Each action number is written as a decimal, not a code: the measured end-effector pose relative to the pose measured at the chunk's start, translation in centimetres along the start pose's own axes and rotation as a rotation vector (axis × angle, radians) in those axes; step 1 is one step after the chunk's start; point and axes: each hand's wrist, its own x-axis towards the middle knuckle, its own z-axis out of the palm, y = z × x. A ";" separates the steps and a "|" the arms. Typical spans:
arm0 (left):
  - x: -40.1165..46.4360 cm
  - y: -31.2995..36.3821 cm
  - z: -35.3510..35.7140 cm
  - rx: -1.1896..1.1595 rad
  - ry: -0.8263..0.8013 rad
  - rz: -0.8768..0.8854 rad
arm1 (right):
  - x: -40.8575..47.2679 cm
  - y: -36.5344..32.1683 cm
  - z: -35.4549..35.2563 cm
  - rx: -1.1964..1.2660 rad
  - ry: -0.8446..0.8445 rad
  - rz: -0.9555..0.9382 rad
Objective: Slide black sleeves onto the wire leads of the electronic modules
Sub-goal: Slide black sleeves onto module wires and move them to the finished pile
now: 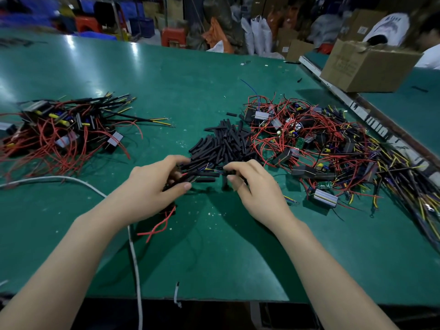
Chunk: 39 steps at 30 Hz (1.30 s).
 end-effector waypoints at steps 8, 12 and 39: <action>-0.4 1.2 0.5 0.062 0.253 0.145 | -0.2 0.2 0.3 -0.015 0.058 -0.145; 0.1 2.7 1.0 0.101 0.284 0.207 | -0.3 0.1 0.3 -0.046 0.106 -0.181; 1.4 4.7 2.2 0.054 0.364 0.113 | 0.4 0.9 -0.2 0.287 0.041 0.045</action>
